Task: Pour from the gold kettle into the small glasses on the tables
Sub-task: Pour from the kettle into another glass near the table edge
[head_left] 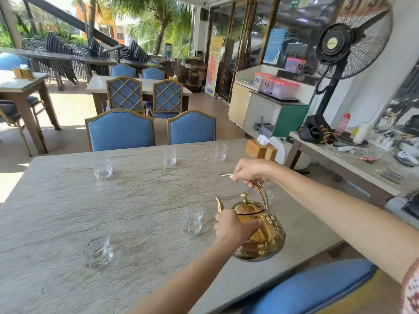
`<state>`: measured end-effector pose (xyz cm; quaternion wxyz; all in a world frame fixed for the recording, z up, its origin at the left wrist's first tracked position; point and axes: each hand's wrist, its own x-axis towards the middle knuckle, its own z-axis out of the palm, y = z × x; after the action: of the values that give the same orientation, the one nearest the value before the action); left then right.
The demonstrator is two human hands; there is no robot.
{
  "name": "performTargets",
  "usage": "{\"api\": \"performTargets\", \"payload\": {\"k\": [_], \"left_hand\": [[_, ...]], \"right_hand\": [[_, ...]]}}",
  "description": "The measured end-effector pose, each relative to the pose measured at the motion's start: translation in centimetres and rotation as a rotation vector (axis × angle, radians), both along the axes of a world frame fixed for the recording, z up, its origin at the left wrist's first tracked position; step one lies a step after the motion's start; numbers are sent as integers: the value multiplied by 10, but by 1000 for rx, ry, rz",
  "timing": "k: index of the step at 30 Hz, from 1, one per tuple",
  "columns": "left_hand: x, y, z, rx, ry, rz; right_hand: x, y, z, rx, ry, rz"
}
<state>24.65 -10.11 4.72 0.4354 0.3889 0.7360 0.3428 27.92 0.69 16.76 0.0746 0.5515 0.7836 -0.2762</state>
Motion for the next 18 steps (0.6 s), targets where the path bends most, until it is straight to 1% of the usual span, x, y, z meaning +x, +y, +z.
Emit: {"api": "performTargets", "payload": {"k": [4,7,13,18], "left_hand": [[15,22,35,55,124,-75],[39,48,43,90,138,-82],[108,99,22,105,10,-48],[157,130,5,94,-166,16]], "right_hand": [[28,27,32,64,79,-25],[55,53,40,114,104,-49],[102,105,29,148,43,-22],[128,137,12,157,-120,40]]}}
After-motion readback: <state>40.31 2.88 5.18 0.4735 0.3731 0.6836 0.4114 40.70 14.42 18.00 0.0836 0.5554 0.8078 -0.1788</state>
